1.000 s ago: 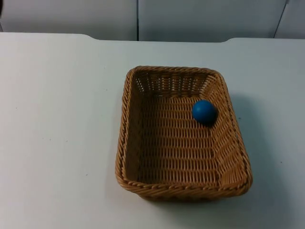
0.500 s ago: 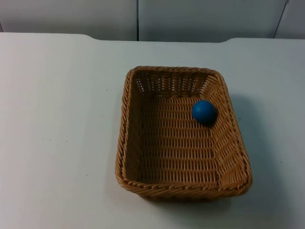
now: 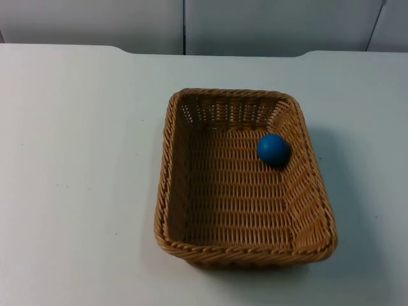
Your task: Pick up the basket with the left hand and place the ball into the basket with the right hand.
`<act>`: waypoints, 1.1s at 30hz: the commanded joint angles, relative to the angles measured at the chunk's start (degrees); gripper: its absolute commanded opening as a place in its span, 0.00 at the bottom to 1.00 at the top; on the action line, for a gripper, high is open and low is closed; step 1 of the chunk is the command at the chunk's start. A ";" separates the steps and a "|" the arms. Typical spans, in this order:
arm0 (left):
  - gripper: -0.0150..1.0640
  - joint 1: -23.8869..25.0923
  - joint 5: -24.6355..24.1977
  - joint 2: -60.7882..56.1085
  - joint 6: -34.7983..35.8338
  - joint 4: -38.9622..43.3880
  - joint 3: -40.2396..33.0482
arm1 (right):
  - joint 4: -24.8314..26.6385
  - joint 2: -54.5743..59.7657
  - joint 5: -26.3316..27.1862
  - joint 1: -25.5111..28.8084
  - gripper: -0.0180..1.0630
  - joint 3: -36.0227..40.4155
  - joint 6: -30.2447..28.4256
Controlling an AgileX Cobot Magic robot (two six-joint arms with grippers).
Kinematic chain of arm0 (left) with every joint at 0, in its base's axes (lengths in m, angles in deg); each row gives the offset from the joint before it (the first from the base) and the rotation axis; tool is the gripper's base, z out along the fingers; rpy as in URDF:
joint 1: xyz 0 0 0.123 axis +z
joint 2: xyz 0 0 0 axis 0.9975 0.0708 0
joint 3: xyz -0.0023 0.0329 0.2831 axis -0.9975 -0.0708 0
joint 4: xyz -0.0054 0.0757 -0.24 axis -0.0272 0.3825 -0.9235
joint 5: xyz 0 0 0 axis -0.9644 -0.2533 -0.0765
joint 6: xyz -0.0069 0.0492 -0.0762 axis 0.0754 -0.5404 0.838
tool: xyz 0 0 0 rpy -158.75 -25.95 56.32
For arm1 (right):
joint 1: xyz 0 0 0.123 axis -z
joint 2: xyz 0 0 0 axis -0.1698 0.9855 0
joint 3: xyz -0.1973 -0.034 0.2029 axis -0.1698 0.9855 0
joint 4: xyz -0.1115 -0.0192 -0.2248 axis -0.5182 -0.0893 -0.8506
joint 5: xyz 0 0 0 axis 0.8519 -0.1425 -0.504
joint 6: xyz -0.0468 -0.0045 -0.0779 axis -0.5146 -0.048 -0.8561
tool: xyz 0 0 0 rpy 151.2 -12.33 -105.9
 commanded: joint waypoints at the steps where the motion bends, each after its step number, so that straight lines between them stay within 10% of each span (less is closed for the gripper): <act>1: 0.86 0.16 -0.27 -0.71 1.58 1.51 -0.16 | 0.11 -1.55 -1.49 -0.26 0.90 0.23 1.25; 33: 0.87 0.16 3.21 -0.71 2.07 7.53 -7.32 | -0.76 -4.12 -9.29 -0.26 0.99 0.23 2.88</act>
